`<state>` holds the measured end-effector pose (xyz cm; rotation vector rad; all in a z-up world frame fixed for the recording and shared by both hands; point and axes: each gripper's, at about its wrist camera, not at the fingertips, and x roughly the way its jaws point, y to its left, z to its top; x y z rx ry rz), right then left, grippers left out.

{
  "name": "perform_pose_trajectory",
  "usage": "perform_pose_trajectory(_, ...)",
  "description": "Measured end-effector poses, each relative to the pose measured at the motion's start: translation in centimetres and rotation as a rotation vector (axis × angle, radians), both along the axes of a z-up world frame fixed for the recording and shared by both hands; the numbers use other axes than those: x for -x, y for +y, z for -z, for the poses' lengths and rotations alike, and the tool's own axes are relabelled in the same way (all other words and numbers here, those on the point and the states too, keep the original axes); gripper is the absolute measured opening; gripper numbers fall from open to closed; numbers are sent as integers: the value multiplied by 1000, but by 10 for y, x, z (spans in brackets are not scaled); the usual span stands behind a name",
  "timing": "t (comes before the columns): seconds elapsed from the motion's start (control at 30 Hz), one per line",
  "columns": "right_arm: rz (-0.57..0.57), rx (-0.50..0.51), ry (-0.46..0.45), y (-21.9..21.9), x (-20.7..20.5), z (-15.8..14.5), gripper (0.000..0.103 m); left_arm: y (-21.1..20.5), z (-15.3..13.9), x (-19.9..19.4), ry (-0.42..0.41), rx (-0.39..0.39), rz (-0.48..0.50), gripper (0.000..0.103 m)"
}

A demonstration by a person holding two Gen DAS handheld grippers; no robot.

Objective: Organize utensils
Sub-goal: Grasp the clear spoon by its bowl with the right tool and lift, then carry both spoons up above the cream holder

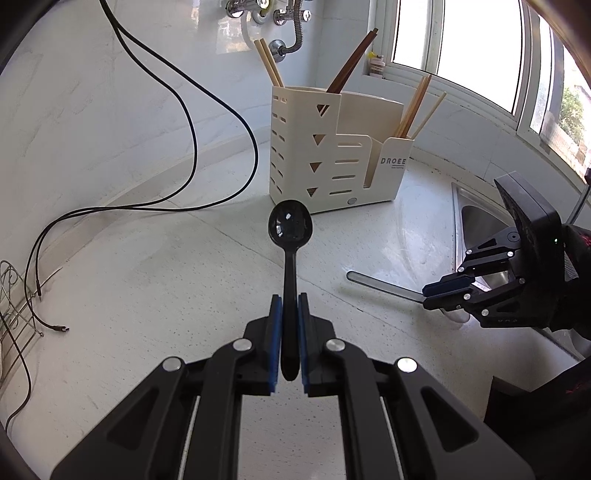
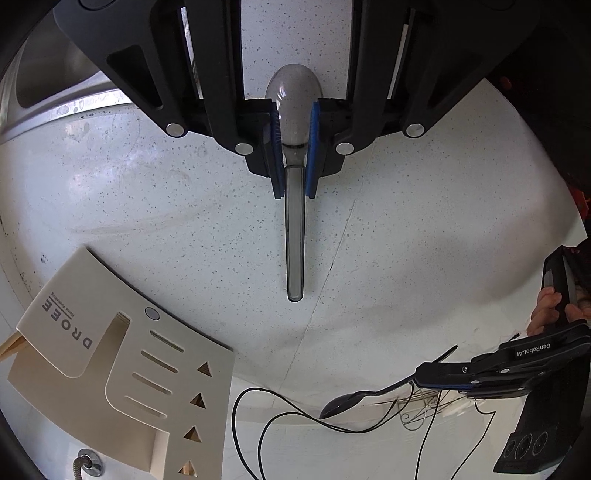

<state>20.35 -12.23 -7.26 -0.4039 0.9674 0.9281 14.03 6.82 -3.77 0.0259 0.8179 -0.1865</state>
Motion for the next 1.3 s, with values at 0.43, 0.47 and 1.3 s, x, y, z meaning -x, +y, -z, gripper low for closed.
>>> perform_pose_trajectory(0.43, 210, -347, -95, -60, -9, -72, 11, -2, -47, -15, -116, 85, 18, 8)
perform_pose_trajectory(0.47, 231, -377, -114, -65, -11, -78, 11, -4, -51, -17, -131, 91, 24, 8)
perform_pose_trajectory(1.3, 604, -721, -418, -90, -132, -130, 11, -15, -123, -138, -478, 267, -51, 8)
